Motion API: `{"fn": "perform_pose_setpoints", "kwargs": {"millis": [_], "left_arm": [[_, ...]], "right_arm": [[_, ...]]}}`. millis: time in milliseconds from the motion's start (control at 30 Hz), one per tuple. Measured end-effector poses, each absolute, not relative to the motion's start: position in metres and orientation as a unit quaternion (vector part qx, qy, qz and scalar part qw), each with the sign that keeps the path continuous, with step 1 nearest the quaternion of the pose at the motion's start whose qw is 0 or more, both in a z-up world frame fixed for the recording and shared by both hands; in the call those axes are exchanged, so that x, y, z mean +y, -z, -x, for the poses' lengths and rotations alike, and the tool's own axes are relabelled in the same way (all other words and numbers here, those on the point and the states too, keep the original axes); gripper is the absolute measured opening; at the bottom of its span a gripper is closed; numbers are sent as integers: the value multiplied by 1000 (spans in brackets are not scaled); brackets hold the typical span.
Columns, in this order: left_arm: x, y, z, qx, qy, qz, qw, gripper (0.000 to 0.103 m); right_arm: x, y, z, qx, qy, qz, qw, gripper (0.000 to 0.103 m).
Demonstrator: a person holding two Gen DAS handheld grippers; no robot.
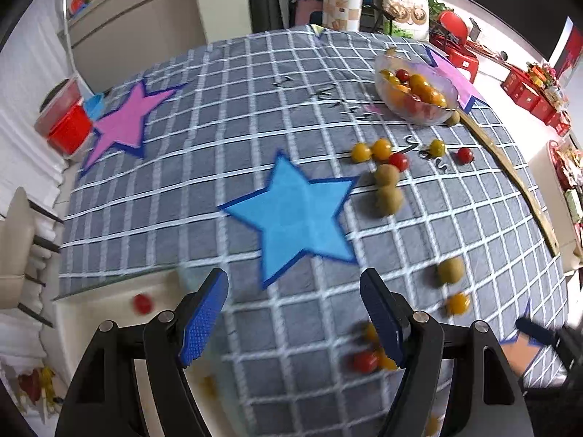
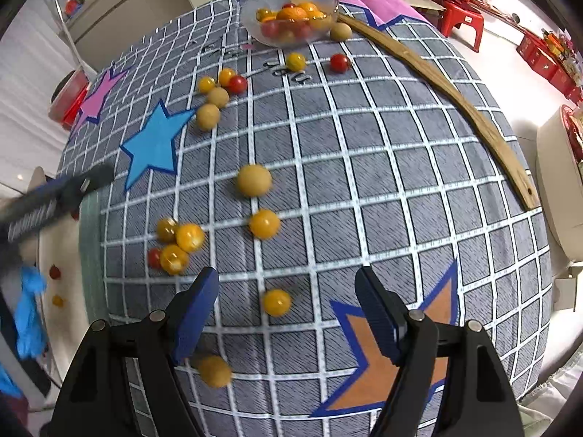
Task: Organize fruits
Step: 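Grasp a small brown round fruit with the left tool while the right grasps a yellow tomato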
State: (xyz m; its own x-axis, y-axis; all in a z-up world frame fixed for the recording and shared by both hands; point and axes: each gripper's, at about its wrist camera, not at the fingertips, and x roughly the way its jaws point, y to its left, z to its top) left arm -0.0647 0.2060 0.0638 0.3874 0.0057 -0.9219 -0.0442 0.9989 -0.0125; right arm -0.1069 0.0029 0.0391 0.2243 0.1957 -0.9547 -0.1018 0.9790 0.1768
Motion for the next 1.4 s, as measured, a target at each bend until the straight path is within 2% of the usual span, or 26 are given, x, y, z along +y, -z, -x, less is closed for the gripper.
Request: {"fn": "perform_pose_setpoints", "kwargs": {"millis": [167, 333, 700, 767, 833, 867, 967, 1033, 1133, 1267, 1400], "left_arm": [[183, -48, 40, 564, -8, 21, 826, 76], [164, -39, 17, 563, -6, 14, 826, 76], [142, -16, -9, 572, -9, -2, 820, 75], [140, -13, -10, 575, -7, -4, 818, 61], [140, -13, -11, 574, -6, -1, 819, 60], [140, -13, -11, 573, -4, 1, 820, 53], [138, -15, -9, 571, 8, 5, 821, 35], [134, -15, -8, 569, 13, 1, 822, 27], [134, -16, -7, 570, 17, 6, 822, 27], [144, -24, 8, 564, 20, 18, 825, 27], [159, -34, 24, 561, 20, 31, 827, 27]], "right_arm": [[-2, -28, 111, 625, -107, -37, 772, 79], [-2, -19, 119, 630, -115, -24, 768, 68], [6, -11, 136, 620, -123, 12, 775, 64], [12, -11, 139, 618, -121, 24, 776, 60], [21, -10, 141, 616, -121, 31, 778, 53], [26, -9, 142, 615, -120, 39, 778, 52], [48, -8, 148, 610, -118, 65, 781, 36], [60, -9, 152, 609, -121, 71, 781, 20], [67, -10, 156, 610, -128, 56, 780, 21], [53, -11, 151, 619, -153, -34, 770, 20], [46, -11, 150, 625, -154, -71, 762, 20]]}}
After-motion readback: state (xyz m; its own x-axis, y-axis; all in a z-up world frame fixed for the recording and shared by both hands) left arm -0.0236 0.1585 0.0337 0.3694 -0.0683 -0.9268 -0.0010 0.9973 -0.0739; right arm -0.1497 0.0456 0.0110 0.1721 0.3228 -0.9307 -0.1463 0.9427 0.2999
